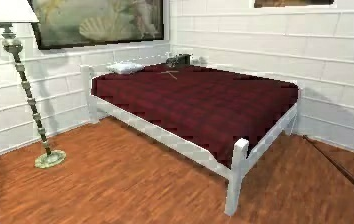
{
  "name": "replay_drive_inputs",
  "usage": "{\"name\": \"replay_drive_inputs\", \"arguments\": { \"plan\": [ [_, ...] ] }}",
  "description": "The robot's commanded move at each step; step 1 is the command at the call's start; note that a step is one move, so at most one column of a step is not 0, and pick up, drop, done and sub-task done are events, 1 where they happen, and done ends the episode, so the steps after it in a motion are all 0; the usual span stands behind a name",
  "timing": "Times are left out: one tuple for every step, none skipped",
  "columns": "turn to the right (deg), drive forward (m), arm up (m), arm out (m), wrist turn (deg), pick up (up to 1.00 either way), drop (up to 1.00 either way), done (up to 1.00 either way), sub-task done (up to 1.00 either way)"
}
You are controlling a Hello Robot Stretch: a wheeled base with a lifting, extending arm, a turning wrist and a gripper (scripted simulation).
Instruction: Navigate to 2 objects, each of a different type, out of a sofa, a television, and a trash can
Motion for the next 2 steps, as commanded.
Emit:
{"name": "replay_drive_inputs", "arguments": {
  "plan": [
    [-45.0,0.00,0.00,0.00,0.0,0.00,0.00,0.00,0.00],
    [0.0,0.50,0.00,0.00,0.0,0.00,0.00,0.00,0.00]
  ]
}}
